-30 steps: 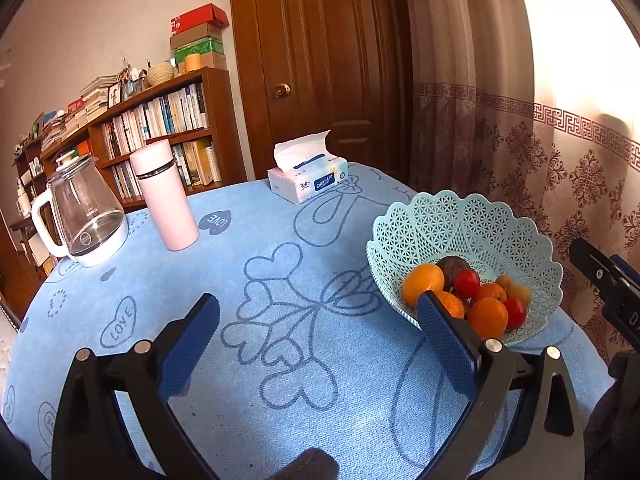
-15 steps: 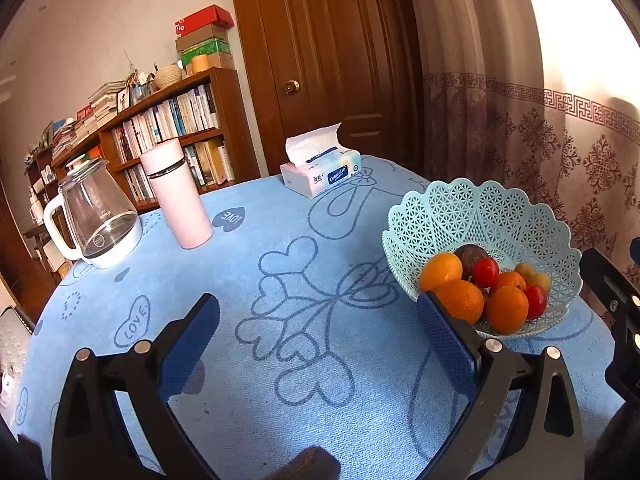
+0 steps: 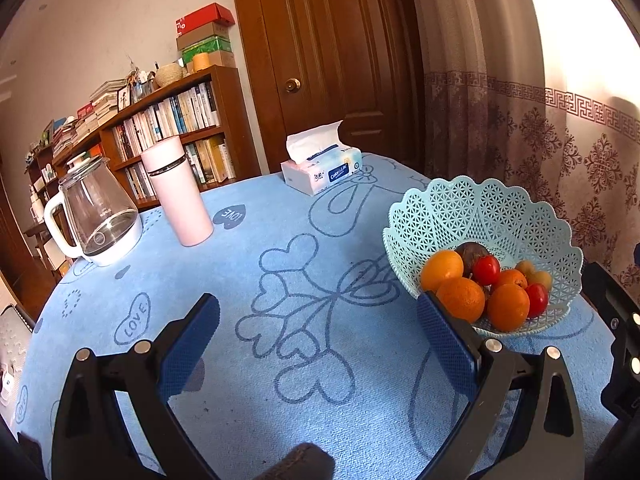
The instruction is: Organize fruits
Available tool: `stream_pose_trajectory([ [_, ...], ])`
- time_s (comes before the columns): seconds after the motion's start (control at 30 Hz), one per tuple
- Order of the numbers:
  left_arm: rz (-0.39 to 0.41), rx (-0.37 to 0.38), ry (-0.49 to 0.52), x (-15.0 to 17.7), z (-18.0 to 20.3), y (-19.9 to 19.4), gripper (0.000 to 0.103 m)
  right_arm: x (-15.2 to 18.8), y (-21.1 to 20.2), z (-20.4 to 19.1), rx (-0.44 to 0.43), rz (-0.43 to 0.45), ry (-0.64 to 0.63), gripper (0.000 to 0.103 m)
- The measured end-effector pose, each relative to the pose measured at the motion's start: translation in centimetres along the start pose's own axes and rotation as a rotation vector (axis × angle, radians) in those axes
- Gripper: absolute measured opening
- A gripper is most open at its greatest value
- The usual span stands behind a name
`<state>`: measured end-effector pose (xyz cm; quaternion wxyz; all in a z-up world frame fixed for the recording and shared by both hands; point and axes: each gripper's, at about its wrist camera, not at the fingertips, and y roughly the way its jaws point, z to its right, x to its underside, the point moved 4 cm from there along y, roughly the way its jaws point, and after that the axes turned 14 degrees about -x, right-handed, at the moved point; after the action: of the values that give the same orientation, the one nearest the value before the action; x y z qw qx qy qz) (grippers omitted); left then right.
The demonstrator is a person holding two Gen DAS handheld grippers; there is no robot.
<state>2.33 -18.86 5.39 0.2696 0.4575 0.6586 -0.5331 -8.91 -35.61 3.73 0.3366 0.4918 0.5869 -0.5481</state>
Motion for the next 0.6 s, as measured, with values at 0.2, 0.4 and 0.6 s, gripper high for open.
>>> stream_pose_trajectory([
  [0.2,0.003,0.006,0.011,0.07,0.28,-0.12,0.098,0.04,-0.02,0.04,-0.001,-0.005,-0.002,0.1],
  [0.4,0.001,0.006,0.014,0.11,0.28,-0.11,0.098,0.04,-0.05,0.1,0.002,-0.007,-0.003,0.1],
  [0.6,0.001,0.006,0.014,0.11,0.29,-0.12,0.098,0.08,-0.15,0.19,0.003,-0.008,-0.004,0.1],
])
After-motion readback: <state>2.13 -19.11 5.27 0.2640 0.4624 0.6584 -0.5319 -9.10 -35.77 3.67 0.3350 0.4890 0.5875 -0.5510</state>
